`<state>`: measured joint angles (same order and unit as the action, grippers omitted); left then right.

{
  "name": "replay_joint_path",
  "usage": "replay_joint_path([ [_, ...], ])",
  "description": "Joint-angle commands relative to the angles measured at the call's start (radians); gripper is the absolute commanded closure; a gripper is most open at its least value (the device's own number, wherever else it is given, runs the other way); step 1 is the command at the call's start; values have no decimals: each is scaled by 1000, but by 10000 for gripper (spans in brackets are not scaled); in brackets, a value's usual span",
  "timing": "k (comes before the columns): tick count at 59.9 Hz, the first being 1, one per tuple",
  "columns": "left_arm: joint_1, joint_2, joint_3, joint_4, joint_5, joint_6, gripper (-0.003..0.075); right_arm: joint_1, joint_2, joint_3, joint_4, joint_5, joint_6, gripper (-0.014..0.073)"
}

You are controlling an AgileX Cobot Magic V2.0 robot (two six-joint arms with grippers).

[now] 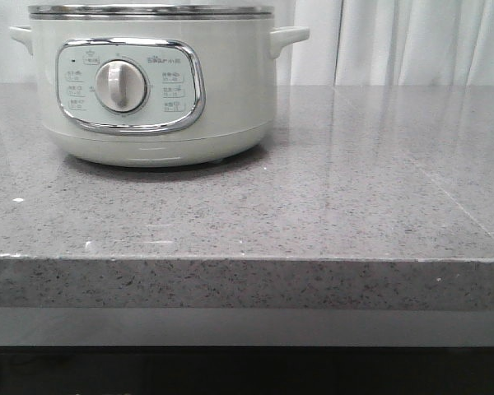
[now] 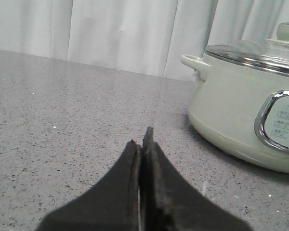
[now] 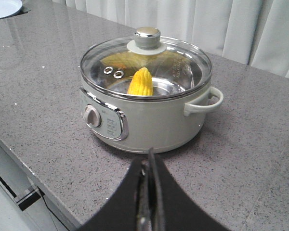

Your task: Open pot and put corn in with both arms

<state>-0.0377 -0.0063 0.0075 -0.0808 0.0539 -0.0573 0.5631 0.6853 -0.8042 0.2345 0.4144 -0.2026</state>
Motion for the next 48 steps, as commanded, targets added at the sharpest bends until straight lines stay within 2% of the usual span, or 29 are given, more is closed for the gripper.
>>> replay_joint_path([
  [1, 1, -17, 11, -10, -84, -1, 741, -4, -15, -11, -3, -102, -5, 611],
  [11, -1, -17, 11, -10, -84, -1, 741, -151, -139, 122, -5, -262, -5, 611],
  [25, -1, -17, 11, -10, -84, -1, 741, -366, -390, 404, -5, -356, -5, 611],
  [35, -1, -17, 11, -10, -84, -1, 741, -440, -541, 590, -5, -399, -5, 611],
  [48, -1, -17, 11, -10, -84, -1, 741, -438, -695, 756, 6, -406, -5, 611],
])
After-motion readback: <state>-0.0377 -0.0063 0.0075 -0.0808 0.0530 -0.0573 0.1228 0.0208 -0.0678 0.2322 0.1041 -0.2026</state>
